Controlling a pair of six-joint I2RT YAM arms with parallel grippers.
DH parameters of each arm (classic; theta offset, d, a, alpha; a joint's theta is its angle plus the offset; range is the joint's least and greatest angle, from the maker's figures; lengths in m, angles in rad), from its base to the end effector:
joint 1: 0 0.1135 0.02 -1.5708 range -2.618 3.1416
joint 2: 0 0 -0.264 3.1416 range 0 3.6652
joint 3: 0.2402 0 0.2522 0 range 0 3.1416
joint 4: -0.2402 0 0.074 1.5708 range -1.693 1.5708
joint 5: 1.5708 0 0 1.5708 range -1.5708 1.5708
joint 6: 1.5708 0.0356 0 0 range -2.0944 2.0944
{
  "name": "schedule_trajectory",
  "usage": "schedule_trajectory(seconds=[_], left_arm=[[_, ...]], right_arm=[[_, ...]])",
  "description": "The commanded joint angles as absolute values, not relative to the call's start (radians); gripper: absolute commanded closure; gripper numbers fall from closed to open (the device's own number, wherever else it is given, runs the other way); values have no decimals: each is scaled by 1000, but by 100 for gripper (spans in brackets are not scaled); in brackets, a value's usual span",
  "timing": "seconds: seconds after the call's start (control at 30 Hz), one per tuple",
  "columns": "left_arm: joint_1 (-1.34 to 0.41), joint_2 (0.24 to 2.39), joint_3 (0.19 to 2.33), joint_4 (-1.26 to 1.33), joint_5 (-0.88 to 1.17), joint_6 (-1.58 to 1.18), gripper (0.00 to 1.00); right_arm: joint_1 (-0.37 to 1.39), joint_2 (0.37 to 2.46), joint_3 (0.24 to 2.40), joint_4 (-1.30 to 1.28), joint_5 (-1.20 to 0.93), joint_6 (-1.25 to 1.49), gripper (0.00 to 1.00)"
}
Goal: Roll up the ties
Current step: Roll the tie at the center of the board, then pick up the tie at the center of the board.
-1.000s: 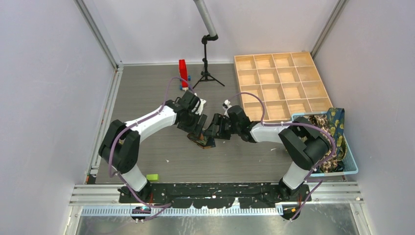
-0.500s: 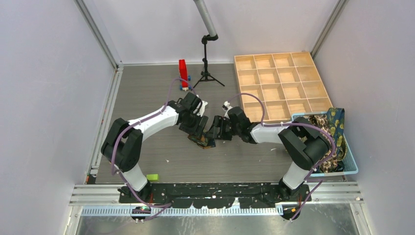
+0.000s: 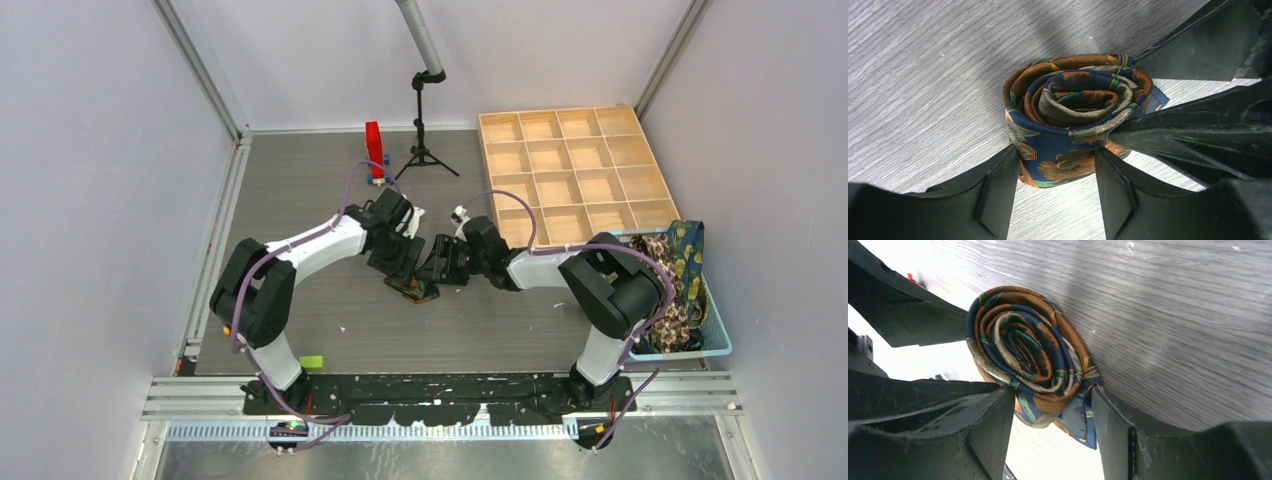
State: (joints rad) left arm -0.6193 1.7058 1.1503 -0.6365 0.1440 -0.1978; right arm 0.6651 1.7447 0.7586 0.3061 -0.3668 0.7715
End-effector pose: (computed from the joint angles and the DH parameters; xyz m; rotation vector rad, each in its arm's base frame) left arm 0.2704 -0.1990 0.1954 0.6288 2.7527 -0.4019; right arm 0.2552 0.2164 0.1349 -0.0869 2.4744 1.1193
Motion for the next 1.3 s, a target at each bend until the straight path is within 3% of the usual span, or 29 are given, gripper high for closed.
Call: schedule_trajectory(seconds=[0.0,0.27,0.77,0.97,1.27], left_arm=[[-620,1729,1178,-621,169,-192,43],[-621,1740,1177,-621,166,-192,44],[-620,1745,1185,-626,166,-225,44],[-621,1710,1207,-654,158,-259,36],[-618,1608,1245,-724,119,-295,28]], right_arm=[[674,1827,744,390,-395,836,38],[674,1862,756,454,-410,891,44],[672,1873,809,354,-411,911,84],[673,1858,856,251,-408,902,96],[672,1837,904,177,-421,901,100]])
